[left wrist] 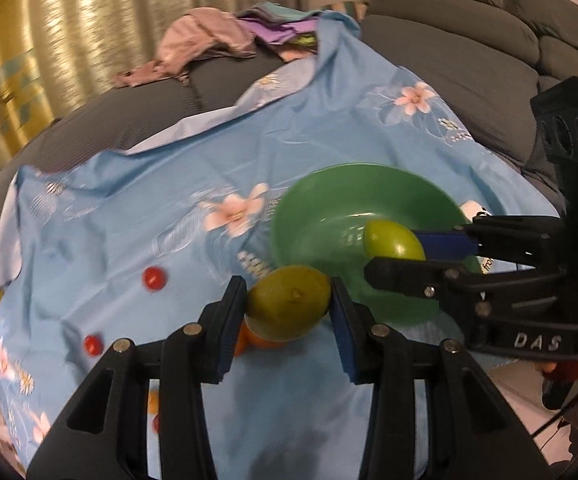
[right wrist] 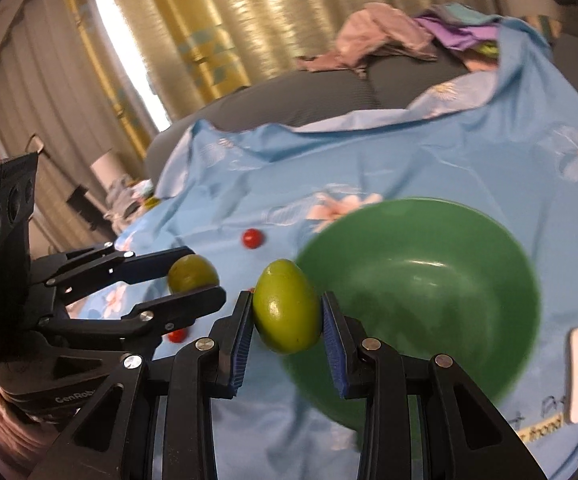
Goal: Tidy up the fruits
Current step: 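Carry both limes over the green bowl and open both tools, then withdraw both open tools from the bowl toward the oranges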
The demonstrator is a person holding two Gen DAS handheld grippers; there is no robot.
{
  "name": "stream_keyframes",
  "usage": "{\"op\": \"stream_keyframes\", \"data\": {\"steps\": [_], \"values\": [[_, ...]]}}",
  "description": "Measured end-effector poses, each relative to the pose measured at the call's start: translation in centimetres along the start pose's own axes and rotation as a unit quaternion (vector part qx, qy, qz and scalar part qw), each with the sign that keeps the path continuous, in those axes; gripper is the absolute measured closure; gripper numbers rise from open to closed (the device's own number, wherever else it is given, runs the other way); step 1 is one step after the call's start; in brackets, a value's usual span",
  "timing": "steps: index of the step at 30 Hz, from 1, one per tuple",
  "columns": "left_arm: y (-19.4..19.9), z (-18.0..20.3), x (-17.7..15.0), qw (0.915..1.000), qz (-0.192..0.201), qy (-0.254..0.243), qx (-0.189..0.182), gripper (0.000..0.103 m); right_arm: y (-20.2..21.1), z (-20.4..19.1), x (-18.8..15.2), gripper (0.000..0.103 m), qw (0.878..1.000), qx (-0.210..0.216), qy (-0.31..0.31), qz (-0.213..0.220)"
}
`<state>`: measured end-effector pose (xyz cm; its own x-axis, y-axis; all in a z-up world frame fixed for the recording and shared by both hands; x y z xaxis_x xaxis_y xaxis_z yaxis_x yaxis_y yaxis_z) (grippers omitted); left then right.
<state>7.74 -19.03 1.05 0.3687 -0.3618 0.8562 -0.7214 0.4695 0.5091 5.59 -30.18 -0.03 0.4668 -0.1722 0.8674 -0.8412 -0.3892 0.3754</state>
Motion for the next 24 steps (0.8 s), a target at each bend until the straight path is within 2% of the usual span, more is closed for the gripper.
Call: {"op": "stream_keyframes", "data": {"steps": [9, 15, 21, 23, 24], "values": [[-4.7, 3.0, 0.7, 0.9991, -0.021, -0.028, -0.024, 0.061, 1.0, 4.1, -0.7, 0.068, 0.997, -0.075, 0.0, -0.005], [-6.5, 3.7, -0.3, 0.9979, -0.046, -0.036, -0.027, 0.06, 0.8, 5.2, -1.3, 0.068, 0.996, -0.092, 0.003, -0.018], [-6.7, 3.5, -0.6, 0.998, -0.05, -0.035, -0.016, 0.06, 0.7, 5.5, -1.9, 0.068, 0.995, -0.098, -0.001, -0.029], [-6.5, 3.4, -0.5, 0.9982, -0.049, -0.035, -0.01, 0.056, 0.8, 5.5, -1.9, 0.068, 0.994, -0.101, -0.001, -0.032], [-6.3, 3.3, -0.5, 0.9983, -0.047, -0.033, -0.009, 0.05, 0.8, 5.4, -2.0, 0.068, 0.994, -0.103, -0.001, -0.033]]}}
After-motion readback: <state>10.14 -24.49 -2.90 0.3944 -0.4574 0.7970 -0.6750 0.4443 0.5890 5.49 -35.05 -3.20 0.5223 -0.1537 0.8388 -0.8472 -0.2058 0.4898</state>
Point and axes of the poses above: each gripper's, at about its wrist camera, not at the fingertips, and y roughly against the way its jaws point, z to its right, x to its top, the point moved 3 cm from there along -y, roughly the way its jaws point, and after that the axes turned 14 degrees about z, right-handed, at the moved point
